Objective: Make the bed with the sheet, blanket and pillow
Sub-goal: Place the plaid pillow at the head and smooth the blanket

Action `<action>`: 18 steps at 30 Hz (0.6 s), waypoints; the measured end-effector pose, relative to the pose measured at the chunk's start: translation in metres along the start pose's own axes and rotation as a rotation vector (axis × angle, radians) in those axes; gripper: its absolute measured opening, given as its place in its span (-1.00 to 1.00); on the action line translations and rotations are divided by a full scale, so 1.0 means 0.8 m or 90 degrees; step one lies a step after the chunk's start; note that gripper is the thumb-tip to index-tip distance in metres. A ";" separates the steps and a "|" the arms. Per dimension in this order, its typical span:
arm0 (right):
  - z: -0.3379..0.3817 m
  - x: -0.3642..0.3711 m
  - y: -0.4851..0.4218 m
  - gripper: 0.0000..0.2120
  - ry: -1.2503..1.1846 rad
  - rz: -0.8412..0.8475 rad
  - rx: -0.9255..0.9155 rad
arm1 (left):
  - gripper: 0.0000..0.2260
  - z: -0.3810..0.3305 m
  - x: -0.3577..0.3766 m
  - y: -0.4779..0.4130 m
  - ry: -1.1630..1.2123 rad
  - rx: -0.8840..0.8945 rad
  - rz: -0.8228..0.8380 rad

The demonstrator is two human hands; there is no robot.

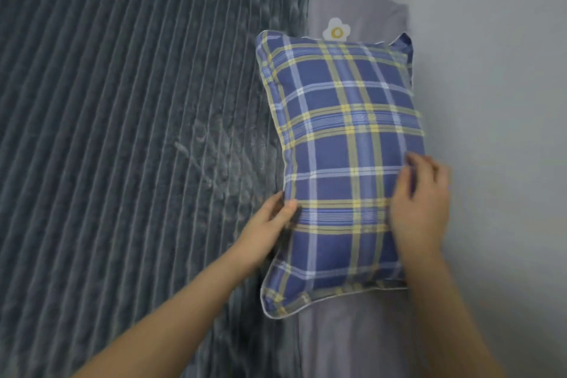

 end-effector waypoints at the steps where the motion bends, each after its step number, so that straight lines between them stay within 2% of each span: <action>1: -0.027 -0.002 -0.022 -0.59 0.030 0.070 0.106 | -0.11 -0.012 0.014 0.005 0.027 -0.020 0.027; 2: -0.050 0.001 -0.033 -0.51 0.045 0.153 0.203 | 0.07 -0.026 0.029 0.006 0.024 -0.033 0.052; 3: -0.063 0.009 -0.037 -0.44 0.016 0.220 0.278 | 0.17 -0.042 0.043 0.005 0.002 -0.038 0.065; 4: -0.067 0.017 -0.038 -0.41 -0.033 0.237 0.320 | 0.22 -0.060 0.058 0.002 -0.021 -0.029 0.057; 5: -0.065 0.023 -0.042 -0.43 -0.092 0.204 0.319 | 0.24 -0.077 0.072 -0.002 -0.048 -0.008 0.033; 9: -0.052 -0.006 -0.068 -0.63 -0.217 -0.096 0.229 | 0.15 -0.124 0.097 -0.011 -0.158 0.098 -0.057; 10: -0.056 -0.014 -0.074 -0.67 -0.226 -0.113 0.212 | 0.11 -0.123 0.095 -0.011 -0.172 0.115 -0.049; 11: -0.061 -0.016 -0.081 -0.71 -0.210 -0.090 0.206 | 0.06 -0.118 0.092 -0.013 -0.194 0.121 -0.035; 13: -0.082 0.000 -0.090 -0.75 -0.101 0.055 0.264 | -0.04 -0.099 0.088 -0.017 -0.289 0.072 -0.011; 15: -0.094 0.013 -0.091 -0.52 0.050 0.193 0.303 | -0.16 -0.079 0.086 -0.027 -0.393 0.028 -0.003; 16: -0.090 0.016 -0.093 -0.45 0.103 0.205 0.268 | -0.21 -0.075 0.086 -0.030 -0.411 0.051 -0.011; 18: -0.069 0.018 -0.090 -0.45 0.146 0.125 0.104 | -0.26 -0.072 0.086 -0.034 -0.422 0.154 -0.041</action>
Point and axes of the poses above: each hand's wrist, its own y-axis away from the middle knuckle, its own x-axis out of the palm, z = x × y, the point moved 3 cm from there along -y, towards the middle knuckle, and after that the axes turned 4 degrees about x, right-handed, at the moved point
